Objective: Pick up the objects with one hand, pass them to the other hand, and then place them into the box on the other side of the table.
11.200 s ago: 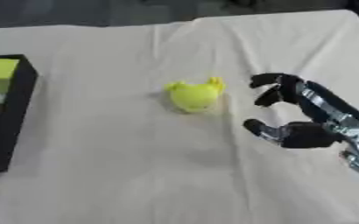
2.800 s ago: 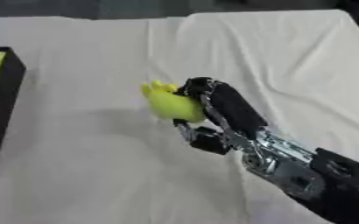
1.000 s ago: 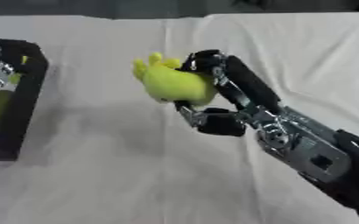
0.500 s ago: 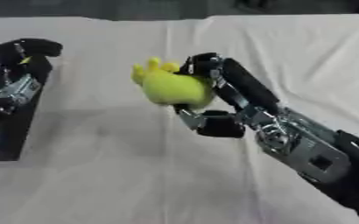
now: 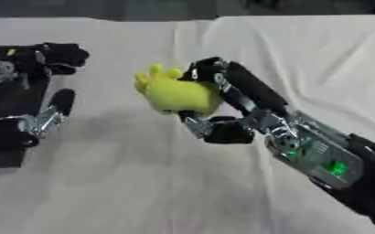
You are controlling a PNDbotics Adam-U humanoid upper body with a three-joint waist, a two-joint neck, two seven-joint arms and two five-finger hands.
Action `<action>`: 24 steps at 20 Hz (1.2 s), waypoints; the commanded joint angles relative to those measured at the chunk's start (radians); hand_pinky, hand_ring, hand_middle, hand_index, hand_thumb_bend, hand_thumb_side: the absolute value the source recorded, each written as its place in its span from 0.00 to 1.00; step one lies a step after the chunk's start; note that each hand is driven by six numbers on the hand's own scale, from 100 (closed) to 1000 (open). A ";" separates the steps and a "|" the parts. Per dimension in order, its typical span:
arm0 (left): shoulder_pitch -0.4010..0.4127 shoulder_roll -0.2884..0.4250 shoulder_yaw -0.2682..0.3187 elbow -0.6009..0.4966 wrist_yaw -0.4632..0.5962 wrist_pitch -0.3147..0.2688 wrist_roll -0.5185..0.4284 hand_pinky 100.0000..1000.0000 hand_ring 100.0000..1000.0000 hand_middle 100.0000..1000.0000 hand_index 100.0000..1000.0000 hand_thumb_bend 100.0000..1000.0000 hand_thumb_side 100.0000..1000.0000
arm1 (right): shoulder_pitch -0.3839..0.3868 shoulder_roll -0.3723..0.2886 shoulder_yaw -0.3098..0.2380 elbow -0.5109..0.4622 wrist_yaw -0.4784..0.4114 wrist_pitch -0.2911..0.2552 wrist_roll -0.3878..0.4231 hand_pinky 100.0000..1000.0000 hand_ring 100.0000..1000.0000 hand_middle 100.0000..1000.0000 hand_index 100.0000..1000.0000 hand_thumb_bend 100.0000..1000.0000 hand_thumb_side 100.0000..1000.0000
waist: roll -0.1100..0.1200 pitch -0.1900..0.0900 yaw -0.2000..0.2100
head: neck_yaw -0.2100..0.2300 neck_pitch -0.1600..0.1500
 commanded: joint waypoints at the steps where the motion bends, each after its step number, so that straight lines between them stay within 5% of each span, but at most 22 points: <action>1: -0.022 -0.008 -0.003 -0.008 -0.028 -0.032 -0.001 0.88 1.00 0.80 0.82 0.00 0.23 | -0.016 -0.022 -0.009 -0.010 -0.018 0.006 0.021 0.52 0.36 0.33 0.47 0.00 0.00 | -0.002 -0.041 0.002 | -0.003 0.000; 17: -0.038 -0.122 -0.080 0.053 -0.211 -0.092 0.006 0.87 1.00 0.80 0.83 0.00 0.15 | -0.032 -0.009 0.040 -0.010 -0.065 0.012 0.115 0.51 0.35 0.33 0.47 0.00 0.00 | -0.013 -0.040 0.002 | -0.010 0.022; 24: -0.040 -0.134 -0.097 0.058 -0.243 -0.130 -0.007 0.87 1.00 0.80 0.83 0.13 0.15 | -0.006 -0.009 0.055 -0.010 -0.039 -0.016 0.092 0.52 0.35 0.33 0.46 0.00 0.00 | -0.016 -0.040 0.010 | -0.026 0.013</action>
